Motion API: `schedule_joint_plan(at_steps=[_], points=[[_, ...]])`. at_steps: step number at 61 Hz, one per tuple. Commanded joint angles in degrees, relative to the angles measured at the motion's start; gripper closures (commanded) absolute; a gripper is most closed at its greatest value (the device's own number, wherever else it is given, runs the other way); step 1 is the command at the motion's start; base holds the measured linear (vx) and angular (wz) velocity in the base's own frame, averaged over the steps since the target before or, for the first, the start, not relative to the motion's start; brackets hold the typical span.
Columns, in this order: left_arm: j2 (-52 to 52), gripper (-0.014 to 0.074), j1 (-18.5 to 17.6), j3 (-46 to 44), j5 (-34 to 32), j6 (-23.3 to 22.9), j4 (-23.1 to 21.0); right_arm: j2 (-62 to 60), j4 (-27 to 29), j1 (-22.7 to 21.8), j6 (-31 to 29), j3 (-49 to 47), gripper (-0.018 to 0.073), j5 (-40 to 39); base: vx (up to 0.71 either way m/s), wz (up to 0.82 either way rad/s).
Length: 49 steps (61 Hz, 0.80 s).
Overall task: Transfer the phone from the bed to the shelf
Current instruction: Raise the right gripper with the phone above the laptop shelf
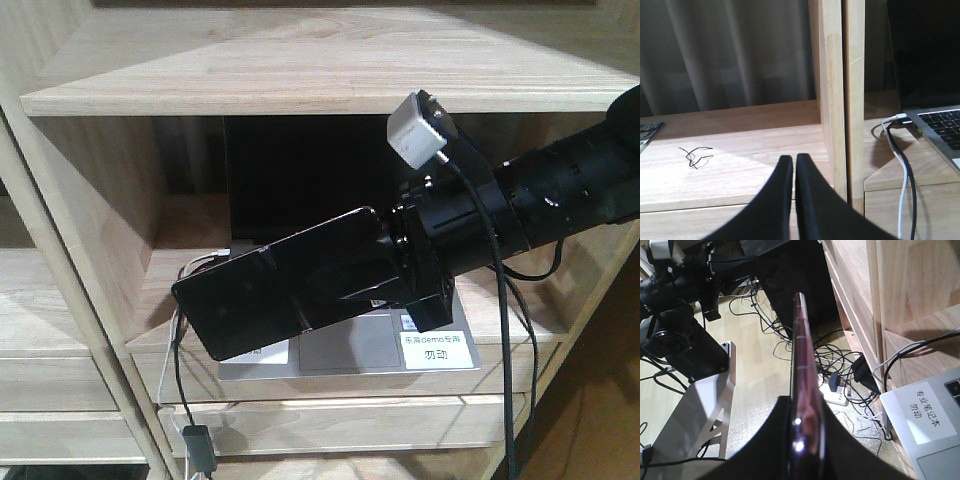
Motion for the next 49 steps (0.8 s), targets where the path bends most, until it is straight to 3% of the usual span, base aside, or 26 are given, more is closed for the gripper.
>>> schedule_joint_plan(at_steps=[1, 49], points=[[-0.3, 0.0595, 0.2, -1.3, -4.1, -0.3, -0.5, -2.2, 5.0, -0.2, -0.2, -1.5, 0.0561, 4.2, 0.00, 0.00], [-0.3, 0.0595, 0.2, -1.3, -4.1, -0.3, -0.5, -2.2, 6.3, -0.2, 0.2, -1.5, 0.0561, 4.3, 0.00, 0.00]])
